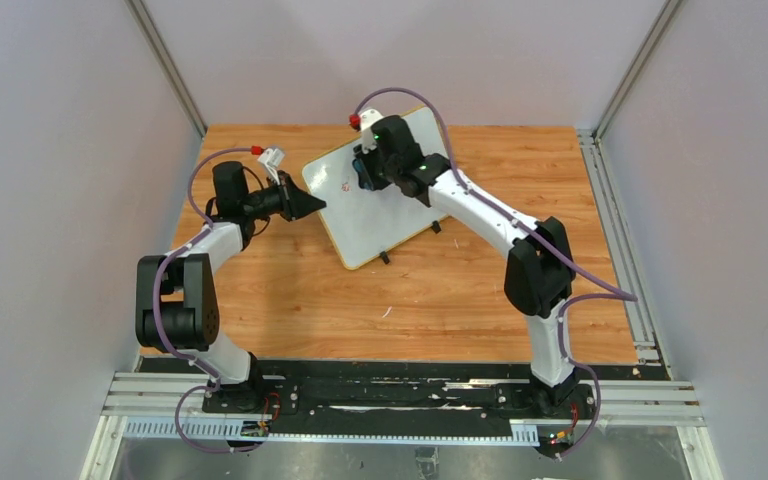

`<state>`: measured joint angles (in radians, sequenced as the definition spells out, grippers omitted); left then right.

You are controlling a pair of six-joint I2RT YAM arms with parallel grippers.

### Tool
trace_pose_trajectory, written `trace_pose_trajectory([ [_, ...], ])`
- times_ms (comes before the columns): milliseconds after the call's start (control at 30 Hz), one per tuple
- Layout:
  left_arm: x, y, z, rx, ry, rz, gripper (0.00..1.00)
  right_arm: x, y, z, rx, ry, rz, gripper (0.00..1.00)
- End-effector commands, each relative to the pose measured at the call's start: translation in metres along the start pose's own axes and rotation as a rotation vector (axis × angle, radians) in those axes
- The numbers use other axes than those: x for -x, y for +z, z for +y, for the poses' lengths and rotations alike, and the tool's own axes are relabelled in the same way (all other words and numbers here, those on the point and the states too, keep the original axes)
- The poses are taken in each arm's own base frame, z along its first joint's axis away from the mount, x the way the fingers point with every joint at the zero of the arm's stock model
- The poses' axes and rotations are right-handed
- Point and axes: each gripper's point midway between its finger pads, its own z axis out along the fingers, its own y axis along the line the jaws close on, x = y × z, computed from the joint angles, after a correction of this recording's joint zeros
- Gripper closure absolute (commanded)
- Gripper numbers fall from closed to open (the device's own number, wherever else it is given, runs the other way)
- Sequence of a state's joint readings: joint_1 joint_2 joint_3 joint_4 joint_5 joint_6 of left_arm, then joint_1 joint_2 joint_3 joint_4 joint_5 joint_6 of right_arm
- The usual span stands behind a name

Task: Erase the whiteboard

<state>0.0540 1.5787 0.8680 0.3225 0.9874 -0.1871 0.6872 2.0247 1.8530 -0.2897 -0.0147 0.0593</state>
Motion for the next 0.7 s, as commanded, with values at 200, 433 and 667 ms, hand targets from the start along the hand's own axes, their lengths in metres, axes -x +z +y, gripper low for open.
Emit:
trace_pose_trajectory([
  [200, -0.018, -0.001, 0.028, 0.105, 0.112, 0.039, 1.0, -0.015, 0.023, 0.113, 0.224, -0.028, 0.018, 1.0],
  [433, -0.019, 0.0, 0.027, 0.101, 0.108, 0.041, 1.0, -0.024, 0.025, 0.078, 0.148, -0.029, 0.041, 0.99],
  [667, -0.017, -0.002, 0.024, 0.098, 0.119, 0.036, 1.0, -0.021, 0.006, 0.008, 0.044, 0.024, 0.029, 1.0],
])
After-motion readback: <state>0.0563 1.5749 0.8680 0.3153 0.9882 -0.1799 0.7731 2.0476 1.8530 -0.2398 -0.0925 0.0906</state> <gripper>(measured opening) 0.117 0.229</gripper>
